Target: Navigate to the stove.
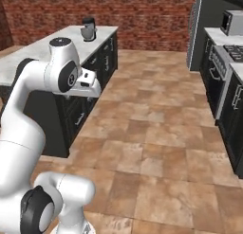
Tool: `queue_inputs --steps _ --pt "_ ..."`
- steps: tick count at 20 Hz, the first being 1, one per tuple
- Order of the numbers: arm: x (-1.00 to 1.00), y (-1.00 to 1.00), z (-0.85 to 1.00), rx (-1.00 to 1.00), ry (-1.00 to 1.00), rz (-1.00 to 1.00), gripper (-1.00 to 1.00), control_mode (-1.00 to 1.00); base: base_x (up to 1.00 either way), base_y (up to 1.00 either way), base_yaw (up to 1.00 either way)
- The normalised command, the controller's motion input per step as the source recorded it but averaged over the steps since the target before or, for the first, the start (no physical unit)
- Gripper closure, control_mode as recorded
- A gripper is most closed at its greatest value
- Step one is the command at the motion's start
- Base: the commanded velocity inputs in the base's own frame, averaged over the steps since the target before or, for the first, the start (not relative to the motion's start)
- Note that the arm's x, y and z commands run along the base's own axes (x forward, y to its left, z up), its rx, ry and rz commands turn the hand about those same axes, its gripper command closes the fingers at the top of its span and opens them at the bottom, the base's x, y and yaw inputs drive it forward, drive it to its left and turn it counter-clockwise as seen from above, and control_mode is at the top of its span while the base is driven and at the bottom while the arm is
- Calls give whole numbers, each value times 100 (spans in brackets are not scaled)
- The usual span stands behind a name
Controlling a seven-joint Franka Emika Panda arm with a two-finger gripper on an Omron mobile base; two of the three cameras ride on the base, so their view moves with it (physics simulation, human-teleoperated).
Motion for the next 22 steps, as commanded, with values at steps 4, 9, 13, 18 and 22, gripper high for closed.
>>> queue_inputs --steps 4,9,13,18,22 --pt "0 0 0 0 0 0 -100 100 100 -22 -3" --pt "0 0 0 0 0 0 -100 100 100 -28 -5" --pt "0 0 0 0 0 0 -100 100 100 -38 -8" --pt "0 0 0 0 0 0 -100 100 100 -75 -1" --pt "0 0 0 0 0 0 -100 100 100 -82 0"
